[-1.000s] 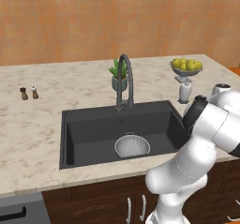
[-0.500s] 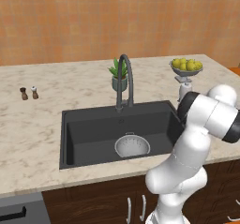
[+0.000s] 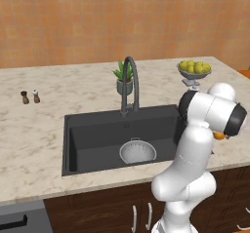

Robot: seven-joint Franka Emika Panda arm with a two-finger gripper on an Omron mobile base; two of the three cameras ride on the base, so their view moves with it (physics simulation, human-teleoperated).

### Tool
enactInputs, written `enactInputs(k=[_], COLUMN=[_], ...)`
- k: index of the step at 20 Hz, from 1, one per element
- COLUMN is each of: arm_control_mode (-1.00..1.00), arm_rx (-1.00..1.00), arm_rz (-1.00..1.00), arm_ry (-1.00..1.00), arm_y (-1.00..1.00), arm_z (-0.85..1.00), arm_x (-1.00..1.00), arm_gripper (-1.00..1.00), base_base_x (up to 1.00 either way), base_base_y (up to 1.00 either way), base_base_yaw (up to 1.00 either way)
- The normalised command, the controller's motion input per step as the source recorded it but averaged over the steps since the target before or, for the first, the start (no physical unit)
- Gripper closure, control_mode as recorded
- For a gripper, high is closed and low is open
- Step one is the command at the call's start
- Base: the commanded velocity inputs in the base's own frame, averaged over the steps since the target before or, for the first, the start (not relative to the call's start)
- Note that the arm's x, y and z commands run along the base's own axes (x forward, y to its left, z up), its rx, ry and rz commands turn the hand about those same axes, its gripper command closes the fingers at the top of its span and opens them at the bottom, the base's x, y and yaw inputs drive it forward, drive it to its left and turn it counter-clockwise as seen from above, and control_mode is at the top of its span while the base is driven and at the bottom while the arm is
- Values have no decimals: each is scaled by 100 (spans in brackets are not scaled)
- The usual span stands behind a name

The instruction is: Put the colander in the sink, put the orange in the colander, and turn on the sink faucet and pour water over the colander.

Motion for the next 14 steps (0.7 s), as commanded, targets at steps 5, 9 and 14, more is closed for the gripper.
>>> enactInputs(k=[5,9,14], arm_control_mode=[-100,-100,-100], arm_rx=[0,0,2], arm_rz=[0,0,0], arm_ry=[-5,-1,-1], arm_y=[-7,0,0], arm_z=[-18,-13,-12], arm_x=[12,0,-10], arm_gripper=[-100,100,100], base_base_x=[0,0,0], base_base_y=[0,0,0], base_base_yaw=[0,0,0])
